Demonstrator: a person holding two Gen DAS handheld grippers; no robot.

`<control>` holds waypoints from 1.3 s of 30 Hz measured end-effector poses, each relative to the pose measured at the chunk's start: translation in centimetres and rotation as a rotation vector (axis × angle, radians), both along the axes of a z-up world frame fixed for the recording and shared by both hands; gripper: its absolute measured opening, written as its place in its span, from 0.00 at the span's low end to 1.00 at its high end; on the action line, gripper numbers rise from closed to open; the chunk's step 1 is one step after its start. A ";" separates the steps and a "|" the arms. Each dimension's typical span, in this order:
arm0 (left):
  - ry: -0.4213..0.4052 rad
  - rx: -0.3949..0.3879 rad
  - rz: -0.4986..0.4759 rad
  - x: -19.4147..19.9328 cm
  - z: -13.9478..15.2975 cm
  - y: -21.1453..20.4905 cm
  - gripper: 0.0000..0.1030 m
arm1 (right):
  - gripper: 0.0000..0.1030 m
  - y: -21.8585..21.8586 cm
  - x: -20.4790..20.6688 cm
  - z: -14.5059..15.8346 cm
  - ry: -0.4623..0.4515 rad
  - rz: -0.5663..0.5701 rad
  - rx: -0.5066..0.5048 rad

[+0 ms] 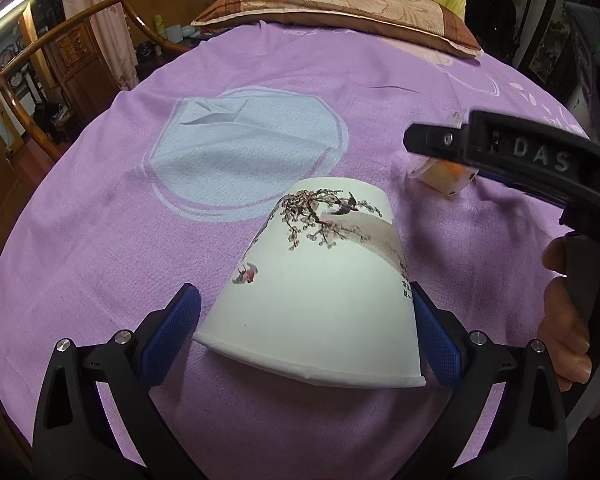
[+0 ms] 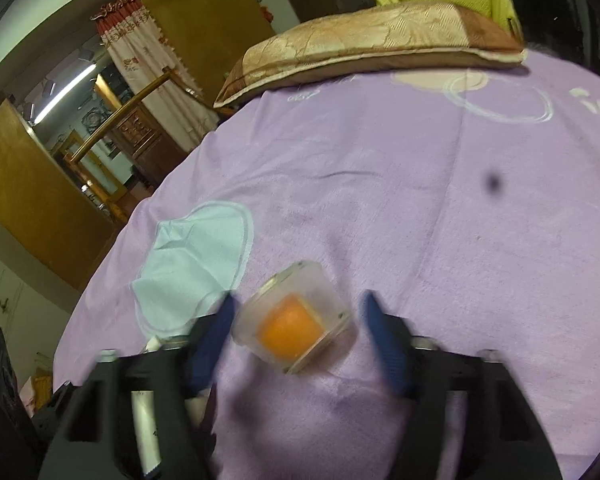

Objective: Collect trash
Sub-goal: 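Grasp the clear plastic cup with orange using the right tool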

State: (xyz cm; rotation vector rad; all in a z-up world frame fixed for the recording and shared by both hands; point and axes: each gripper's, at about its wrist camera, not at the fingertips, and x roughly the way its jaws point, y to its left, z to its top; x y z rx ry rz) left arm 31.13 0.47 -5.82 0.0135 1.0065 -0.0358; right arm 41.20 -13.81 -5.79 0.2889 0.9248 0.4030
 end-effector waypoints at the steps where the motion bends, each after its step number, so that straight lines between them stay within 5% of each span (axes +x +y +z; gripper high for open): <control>1: 0.000 -0.001 0.000 0.0 0.0 0.0 0.94 | 0.54 -0.3 -0.2 0.1 -0.003 -0.013 0.008; 7: 0.002 0.006 0.001 0.1 0.0 0.0 0.94 | 0.54 -2.5 -2.9 2.6 -0.068 -0.028 -0.038; 15: 0.003 0.008 0.003 0.2 -0.1 0.0 0.94 | 0.55 -6.5 -11.7 3.4 -0.184 -0.063 -0.411; 22: 0.009 0.030 0.003 0.2 -0.2 -0.2 0.94 | 0.55 -6.3 -14.1 1.3 -0.198 0.001 -0.569; 34: 0.004 0.015 0.005 0.2 -0.1 0.0 0.94 | 0.70 -8.0 -13.2 -0.4 -0.100 -0.026 -0.448; 39: -0.002 0.010 0.026 0.2 0.0 0.2 0.93 | 0.64 -9.2 -13.0 -0.6 -0.045 -0.054 -0.347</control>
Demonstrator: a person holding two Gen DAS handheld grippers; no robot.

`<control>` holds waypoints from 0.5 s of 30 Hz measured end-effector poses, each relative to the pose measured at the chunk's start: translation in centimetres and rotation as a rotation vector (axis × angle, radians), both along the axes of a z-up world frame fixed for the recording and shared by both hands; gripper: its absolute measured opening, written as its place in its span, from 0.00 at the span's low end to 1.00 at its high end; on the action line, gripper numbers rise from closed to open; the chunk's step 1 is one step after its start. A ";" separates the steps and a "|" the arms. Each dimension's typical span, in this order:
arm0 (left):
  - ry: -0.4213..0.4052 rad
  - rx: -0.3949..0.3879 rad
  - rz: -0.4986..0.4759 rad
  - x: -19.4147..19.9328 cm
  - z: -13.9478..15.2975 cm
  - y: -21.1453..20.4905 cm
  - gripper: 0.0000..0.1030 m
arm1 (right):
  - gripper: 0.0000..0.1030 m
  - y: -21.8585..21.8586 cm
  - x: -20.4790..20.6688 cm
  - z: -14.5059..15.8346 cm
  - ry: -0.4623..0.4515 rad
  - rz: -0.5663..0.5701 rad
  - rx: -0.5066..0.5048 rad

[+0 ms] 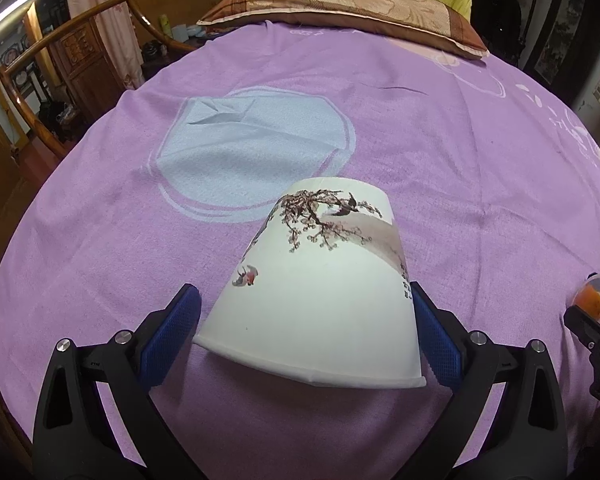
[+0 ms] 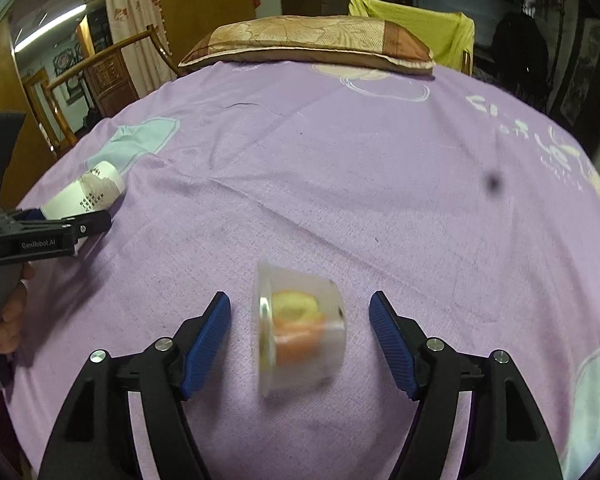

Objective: Collect trash
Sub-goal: 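Grasp the clear plastic cup with orange using the right tool, then carry paper cup and plastic cup toward the red wastebasket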

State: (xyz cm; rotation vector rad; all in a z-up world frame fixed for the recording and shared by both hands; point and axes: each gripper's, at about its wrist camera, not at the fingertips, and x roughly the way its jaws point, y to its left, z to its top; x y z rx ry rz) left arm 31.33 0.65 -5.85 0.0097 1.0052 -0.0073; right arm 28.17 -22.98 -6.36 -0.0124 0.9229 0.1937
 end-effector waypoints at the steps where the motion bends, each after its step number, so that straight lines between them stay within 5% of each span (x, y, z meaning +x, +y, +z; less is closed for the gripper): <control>1: -0.004 -0.004 0.004 0.0 0.1 0.1 0.89 | 0.51 -0.2 -0.1 0.1 -0.003 -0.011 0.004; 3: -0.021 -0.022 0.001 -0.2 0.3 0.2 0.83 | 0.34 -0.4 -0.1 0.3 0.002 -0.010 0.024; 15: -0.142 -0.146 -0.036 -1.7 2.2 1.2 0.81 | 0.34 -1.5 -0.6 1.0 -0.008 -0.048 0.078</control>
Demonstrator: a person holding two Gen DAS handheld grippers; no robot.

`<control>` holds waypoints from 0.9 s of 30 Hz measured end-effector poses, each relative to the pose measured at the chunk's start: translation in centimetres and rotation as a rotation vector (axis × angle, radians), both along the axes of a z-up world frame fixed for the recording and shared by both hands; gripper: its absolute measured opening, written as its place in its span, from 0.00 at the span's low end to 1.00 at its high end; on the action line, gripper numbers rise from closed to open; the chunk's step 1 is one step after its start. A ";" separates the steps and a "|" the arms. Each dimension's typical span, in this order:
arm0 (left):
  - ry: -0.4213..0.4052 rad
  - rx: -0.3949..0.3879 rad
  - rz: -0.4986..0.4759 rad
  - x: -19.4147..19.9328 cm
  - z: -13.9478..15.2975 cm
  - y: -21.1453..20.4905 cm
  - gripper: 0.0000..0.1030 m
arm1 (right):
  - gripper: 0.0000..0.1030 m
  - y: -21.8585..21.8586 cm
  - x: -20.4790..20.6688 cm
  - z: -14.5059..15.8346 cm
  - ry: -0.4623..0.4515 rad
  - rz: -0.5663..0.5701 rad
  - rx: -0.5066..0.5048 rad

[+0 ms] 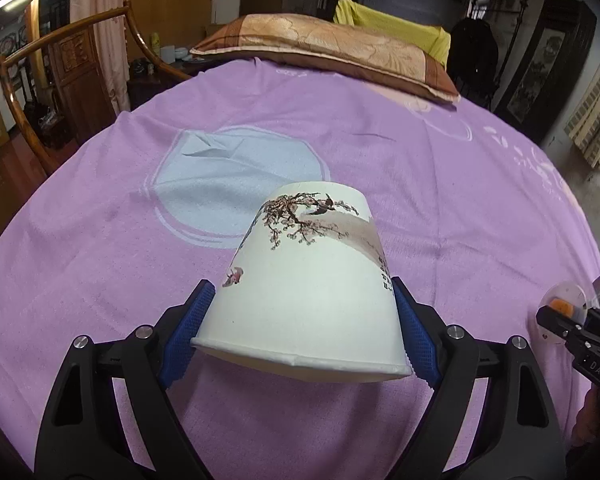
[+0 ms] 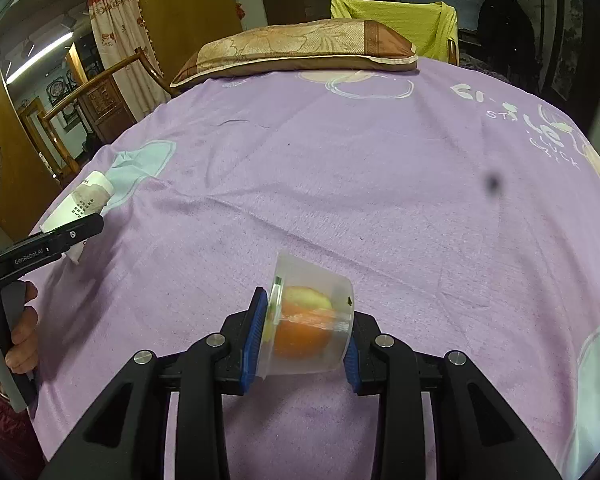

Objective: Collect trash
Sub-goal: 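Carry paper cup and plastic cup toward the red wastebasket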

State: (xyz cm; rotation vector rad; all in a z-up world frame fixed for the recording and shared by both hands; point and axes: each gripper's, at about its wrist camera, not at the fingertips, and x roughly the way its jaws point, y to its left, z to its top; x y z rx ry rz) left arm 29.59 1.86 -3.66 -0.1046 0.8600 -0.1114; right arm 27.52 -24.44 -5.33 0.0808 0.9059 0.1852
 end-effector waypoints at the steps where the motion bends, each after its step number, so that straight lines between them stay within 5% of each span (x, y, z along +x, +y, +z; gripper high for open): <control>1: -0.007 -0.007 0.000 -0.2 0.1 0.1 0.81 | 0.34 -0.1 -0.1 0.1 -0.001 -0.002 0.004; 11: -0.124 0.019 -0.006 -5.1 2.9 -1.1 0.81 | 0.33 -0.3 -1.5 1.6 -0.047 0.006 0.026; 16: -0.242 0.110 0.018 -9.6 5.4 -2.1 0.81 | 0.33 0.1 -2.9 2.4 -0.077 0.027 0.039; 27: -0.353 0.131 0.080 -17.3 8.0 -1.5 0.81 | 0.33 0.2 -9.4 5.3 -0.226 0.029 0.075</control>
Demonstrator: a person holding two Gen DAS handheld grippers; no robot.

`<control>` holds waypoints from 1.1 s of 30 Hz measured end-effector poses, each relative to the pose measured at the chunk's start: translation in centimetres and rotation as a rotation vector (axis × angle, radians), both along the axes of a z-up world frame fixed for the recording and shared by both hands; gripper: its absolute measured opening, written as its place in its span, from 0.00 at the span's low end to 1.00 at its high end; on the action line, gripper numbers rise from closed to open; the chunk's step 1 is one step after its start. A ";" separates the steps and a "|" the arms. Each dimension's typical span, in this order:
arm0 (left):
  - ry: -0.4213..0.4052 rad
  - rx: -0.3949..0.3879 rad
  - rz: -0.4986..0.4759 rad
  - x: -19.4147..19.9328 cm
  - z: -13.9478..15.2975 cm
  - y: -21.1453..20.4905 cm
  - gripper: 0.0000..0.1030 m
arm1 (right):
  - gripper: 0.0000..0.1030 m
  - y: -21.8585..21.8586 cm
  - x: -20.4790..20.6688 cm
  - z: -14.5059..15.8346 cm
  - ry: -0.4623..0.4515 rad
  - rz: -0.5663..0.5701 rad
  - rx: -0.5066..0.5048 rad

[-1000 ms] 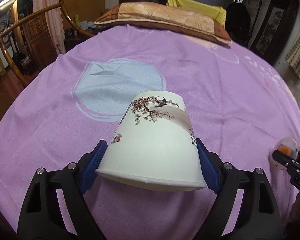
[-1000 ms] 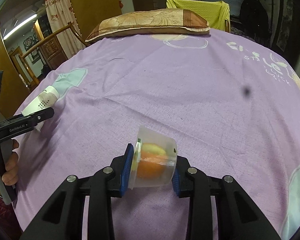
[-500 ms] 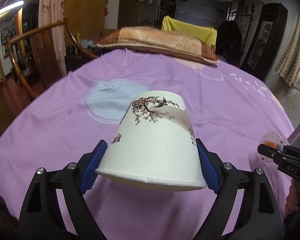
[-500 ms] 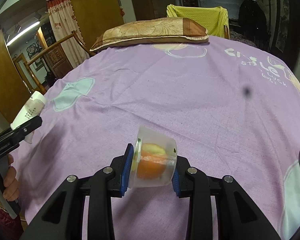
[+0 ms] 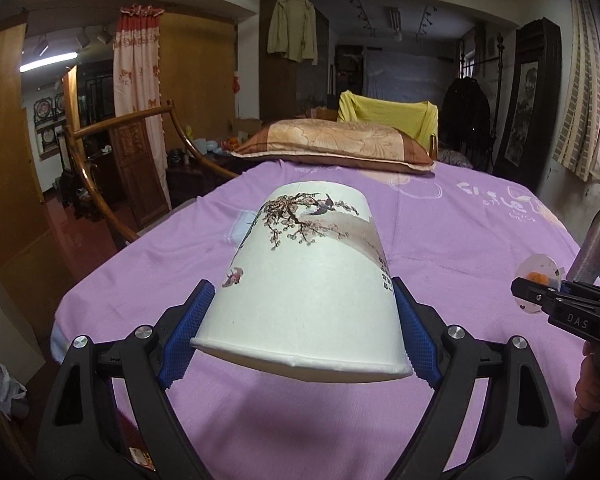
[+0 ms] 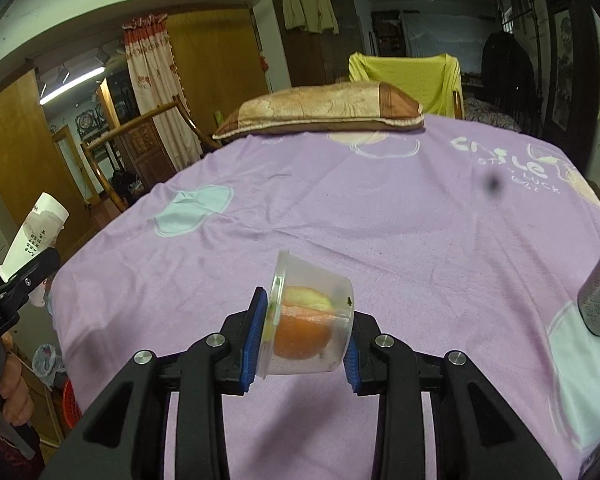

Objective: Collect trash
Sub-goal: 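Carry paper cup and plastic cup toward the red wastebasket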

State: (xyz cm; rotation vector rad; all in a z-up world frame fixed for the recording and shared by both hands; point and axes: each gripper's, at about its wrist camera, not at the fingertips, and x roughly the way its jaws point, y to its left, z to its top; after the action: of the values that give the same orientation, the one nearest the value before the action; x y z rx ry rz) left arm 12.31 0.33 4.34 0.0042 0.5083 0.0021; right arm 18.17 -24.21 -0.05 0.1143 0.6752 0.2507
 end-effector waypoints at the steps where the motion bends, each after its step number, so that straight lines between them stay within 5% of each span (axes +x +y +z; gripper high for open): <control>1: -0.008 0.006 0.003 -0.5 0.2 0.0 0.81 | 0.33 0.0 -0.5 0.2 -0.008 0.000 0.005; 11: -0.089 0.023 0.052 -6.8 2.1 1.1 0.81 | 0.33 0.4 -6.9 3.6 -0.110 0.040 0.096; 23: -0.114 0.016 0.228 -15.1 0.9 7.6 0.81 | 0.33 6.8 -11.9 5.8 -0.173 0.202 0.107; 24: -0.104 0.008 0.240 -15.3 0.5 8.4 0.81 | 0.27 7.5 -12.0 5.8 -0.169 0.217 0.104; 25: -0.091 -0.006 0.254 -15.6 0.1 9.4 0.81 | 0.06 8.4 -11.9 5.6 -0.154 0.229 0.085; 26: -0.078 -0.022 0.261 -15.7 -0.3 10.2 0.81 | 0.01 9.2 -11.8 5.3 -0.137 0.232 0.063; 33: -0.023 -0.099 0.258 -15.0 -2.3 13.2 0.81 | 0.06 8.0 -10.2 4.2 -0.099 0.145 0.044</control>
State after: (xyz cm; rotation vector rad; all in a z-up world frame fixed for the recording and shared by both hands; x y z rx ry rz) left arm -2.72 13.54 2.03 -0.1581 0.4827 0.2295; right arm 7.97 -16.23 4.20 0.0942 0.5807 0.4077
